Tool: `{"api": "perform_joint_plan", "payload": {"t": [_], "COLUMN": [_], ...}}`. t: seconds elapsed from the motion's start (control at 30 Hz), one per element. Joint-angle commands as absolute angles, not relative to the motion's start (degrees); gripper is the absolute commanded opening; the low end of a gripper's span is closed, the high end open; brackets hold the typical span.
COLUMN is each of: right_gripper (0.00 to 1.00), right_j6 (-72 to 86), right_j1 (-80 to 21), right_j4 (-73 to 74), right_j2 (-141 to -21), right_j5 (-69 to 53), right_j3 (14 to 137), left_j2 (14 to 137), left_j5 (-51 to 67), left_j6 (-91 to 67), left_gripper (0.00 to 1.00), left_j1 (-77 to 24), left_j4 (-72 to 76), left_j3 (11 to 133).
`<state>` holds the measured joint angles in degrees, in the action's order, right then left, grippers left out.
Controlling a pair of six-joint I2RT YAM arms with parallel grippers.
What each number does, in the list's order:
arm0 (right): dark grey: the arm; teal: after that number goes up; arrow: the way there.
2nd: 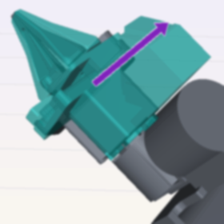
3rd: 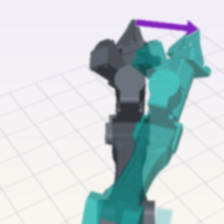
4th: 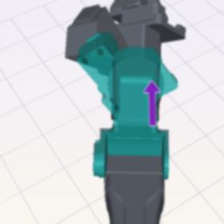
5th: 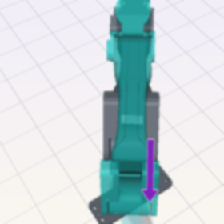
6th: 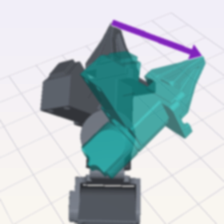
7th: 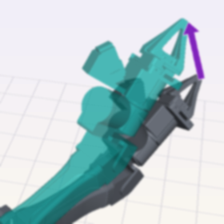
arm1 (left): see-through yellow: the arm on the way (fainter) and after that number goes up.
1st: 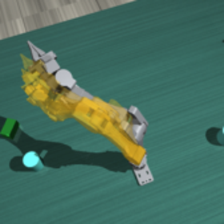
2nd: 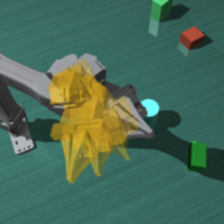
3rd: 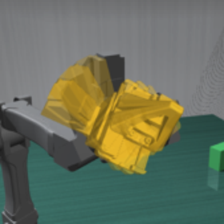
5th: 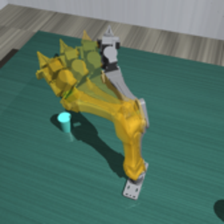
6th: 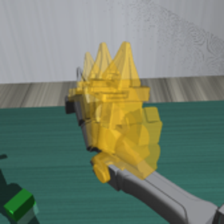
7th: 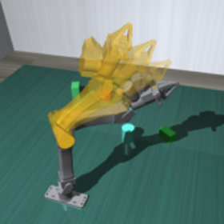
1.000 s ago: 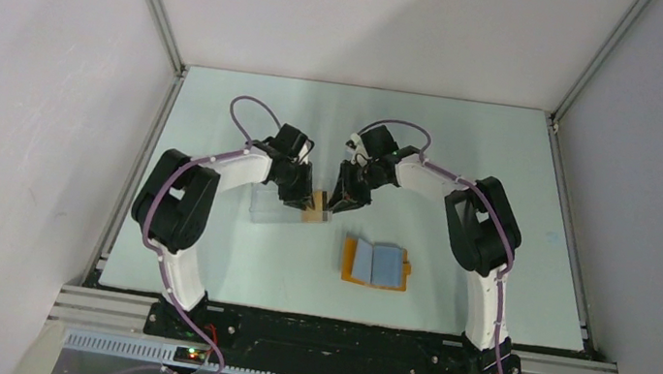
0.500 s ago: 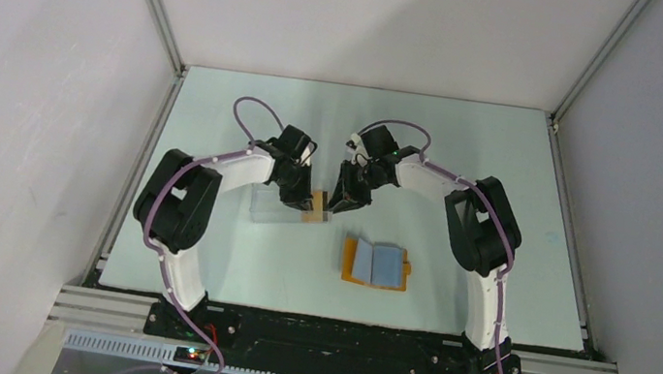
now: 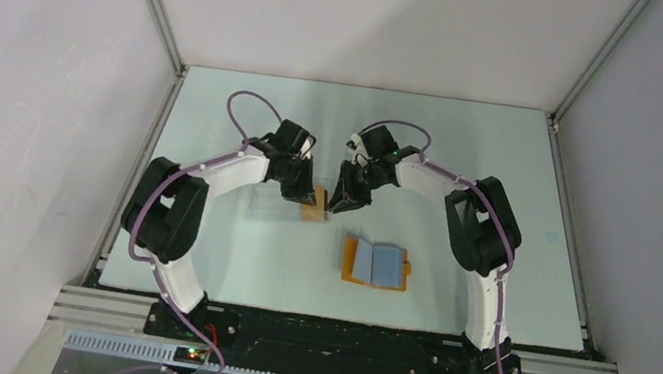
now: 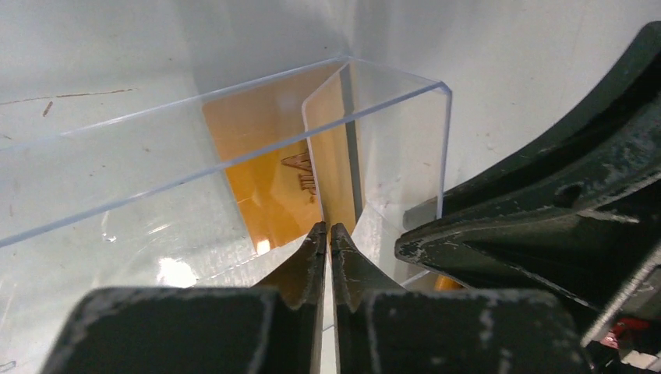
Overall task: Put the credit cards into the card holder
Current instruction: Pick up the credit card from the storage box.
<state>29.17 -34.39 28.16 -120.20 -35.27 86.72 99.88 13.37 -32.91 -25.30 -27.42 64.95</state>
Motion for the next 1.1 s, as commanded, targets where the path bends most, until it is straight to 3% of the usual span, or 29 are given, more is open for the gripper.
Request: {"api": "perform_joint_plan", "payload": {"t": [0.0, 0.43, 1.07], "right_gripper": [0.11, 0.12, 0.12], "right_j6": [29.14, 28.90, 28.73], "right_j1": [-35.34, -35.36, -35.37], "right_j4": [28.62, 28.66, 28.81], "right_j2": [-120.89, -120.89, -121.28], "right_j5": [-34.90, -35.15, -35.57], "right_j3": [86.75, 86.66, 86.66], "left_j2": [97.11, 99.13, 104.91], "left_j5": [15.04, 12.68, -1.88], "left_j6": [-33.94, -32.40, -25.28], "left_gripper": [0.09, 0.24, 0.29], "left_j1": [-26.02, -26.37, -31.17], "left_j4": [-25.12, -25.96, -37.14], "left_j3": [66.68, 66.95, 75.17]}}
